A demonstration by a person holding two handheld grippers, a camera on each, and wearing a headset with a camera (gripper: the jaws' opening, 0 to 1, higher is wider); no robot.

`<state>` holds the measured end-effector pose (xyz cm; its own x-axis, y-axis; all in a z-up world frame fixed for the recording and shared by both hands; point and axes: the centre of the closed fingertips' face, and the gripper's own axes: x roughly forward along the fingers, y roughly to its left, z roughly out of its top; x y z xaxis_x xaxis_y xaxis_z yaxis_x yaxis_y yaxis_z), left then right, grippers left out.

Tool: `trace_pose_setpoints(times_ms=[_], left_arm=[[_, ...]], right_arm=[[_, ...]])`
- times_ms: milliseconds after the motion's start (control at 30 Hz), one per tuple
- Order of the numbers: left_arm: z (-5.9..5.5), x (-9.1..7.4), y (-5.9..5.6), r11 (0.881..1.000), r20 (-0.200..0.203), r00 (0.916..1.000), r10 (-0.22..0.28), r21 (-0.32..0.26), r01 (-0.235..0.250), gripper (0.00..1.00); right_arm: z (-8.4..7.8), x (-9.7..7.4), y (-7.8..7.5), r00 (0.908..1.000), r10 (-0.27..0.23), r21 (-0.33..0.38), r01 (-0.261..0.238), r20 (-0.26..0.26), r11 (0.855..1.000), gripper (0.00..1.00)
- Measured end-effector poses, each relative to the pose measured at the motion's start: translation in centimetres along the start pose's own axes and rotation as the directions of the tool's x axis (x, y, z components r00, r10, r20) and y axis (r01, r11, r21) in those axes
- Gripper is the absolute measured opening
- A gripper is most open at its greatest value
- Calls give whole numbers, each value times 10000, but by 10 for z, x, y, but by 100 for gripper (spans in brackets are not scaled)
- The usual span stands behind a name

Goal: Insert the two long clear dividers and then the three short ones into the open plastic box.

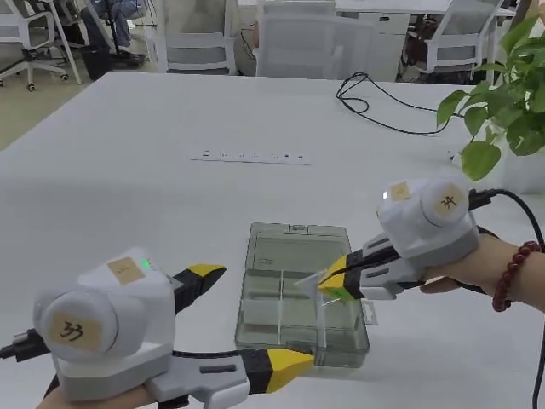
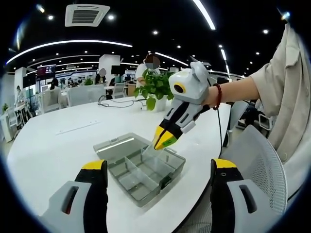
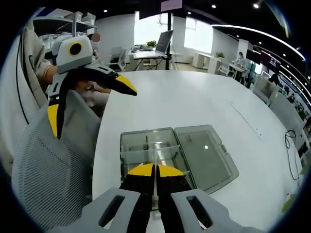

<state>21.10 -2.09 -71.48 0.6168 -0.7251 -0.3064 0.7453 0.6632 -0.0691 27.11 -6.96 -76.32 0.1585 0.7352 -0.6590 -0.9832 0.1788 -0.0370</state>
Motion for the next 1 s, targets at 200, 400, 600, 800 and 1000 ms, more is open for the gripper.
trace_pose_setpoints(times_ms=[200, 400, 600, 800, 1000], left_arm=[[-1, 0, -2, 10000, -1, 10000, 16, -20, -16, 89], [-3, -1, -7, 9999, -95, 9999, -49, 88, 50, 89], [-5, -4, -9, 9997, -161, 9999, -39, 232, 43, 90], [-10, -5, -10, 9997, -316, 9995, -2, 232, 9, 89], [-8, -5, -10, 9997, -274, 9996, 18, 229, -12, 89]], right_arm=[[0, 0, 1, 9998, -21, -73, 19, -215, 10000, 2], [1, 1, 1, 9991, -6, -271, -6, -432, 9996, 2], [2, 3, 4, 9984, -32, -491, 5, -562, 9988, 2], [4, 7, 4, 9976, -41, -741, -10, -687, 9972, 2], [6, 13, 6, 9948, 49, -1125, -164, -1018, 9935, 2]])
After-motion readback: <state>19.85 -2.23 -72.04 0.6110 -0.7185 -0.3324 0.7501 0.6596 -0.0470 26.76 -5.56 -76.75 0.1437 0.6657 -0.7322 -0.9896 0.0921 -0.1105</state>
